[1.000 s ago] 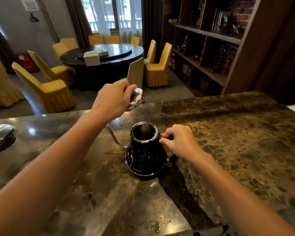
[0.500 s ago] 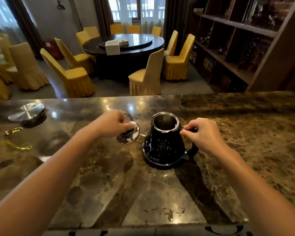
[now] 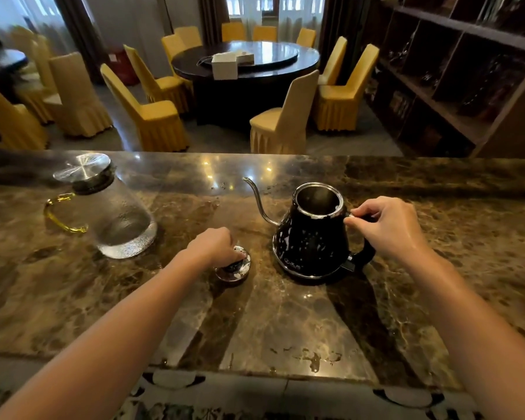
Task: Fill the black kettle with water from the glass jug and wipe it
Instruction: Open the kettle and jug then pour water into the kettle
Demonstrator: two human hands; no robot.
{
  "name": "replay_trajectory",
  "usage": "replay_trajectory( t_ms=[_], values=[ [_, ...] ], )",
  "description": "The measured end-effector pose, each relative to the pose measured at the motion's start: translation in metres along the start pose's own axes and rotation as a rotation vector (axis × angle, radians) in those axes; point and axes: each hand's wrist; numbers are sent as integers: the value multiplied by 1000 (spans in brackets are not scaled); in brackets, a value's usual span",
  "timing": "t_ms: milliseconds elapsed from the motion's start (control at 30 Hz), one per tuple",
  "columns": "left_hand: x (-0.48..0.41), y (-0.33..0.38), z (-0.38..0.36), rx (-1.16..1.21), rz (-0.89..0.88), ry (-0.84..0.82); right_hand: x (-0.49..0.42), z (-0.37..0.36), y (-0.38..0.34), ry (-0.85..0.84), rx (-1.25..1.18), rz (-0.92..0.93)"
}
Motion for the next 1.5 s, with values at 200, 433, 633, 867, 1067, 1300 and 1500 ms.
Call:
replay_trajectory(
  t_ms=[200, 433, 633, 867, 1067, 1300, 1500],
  values=[
    [1, 6, -7, -42, 47, -17, 1, 0, 0, 0, 1, -23],
    [6, 12, -11, -89, 83, 44, 3, 0, -1, -3, -28, -47],
    [21, 9, 9, -102, 17, 109, -2, 11, -4, -34, 34, 28],
    [75, -12, 43, 101, -20, 440, -6, -25, -74, 30, -179, 303],
    [109, -93, 39, 167, 157, 682, -4, -136, -138, -355, -256, 362],
    [107, -218, 35, 226, 186, 992, -4, -256, -194, -679, -489, 70],
    [62, -295, 35, 318, 56, 860, -8, -342, -220, -630, -683, -169]
  ],
)
Point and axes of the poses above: each hand's wrist, its own x-axis away from the middle knuckle, its own z-axis out of the back of the hand, y = z × x, and after that the axes turned 13 degrees about -x, right-handed
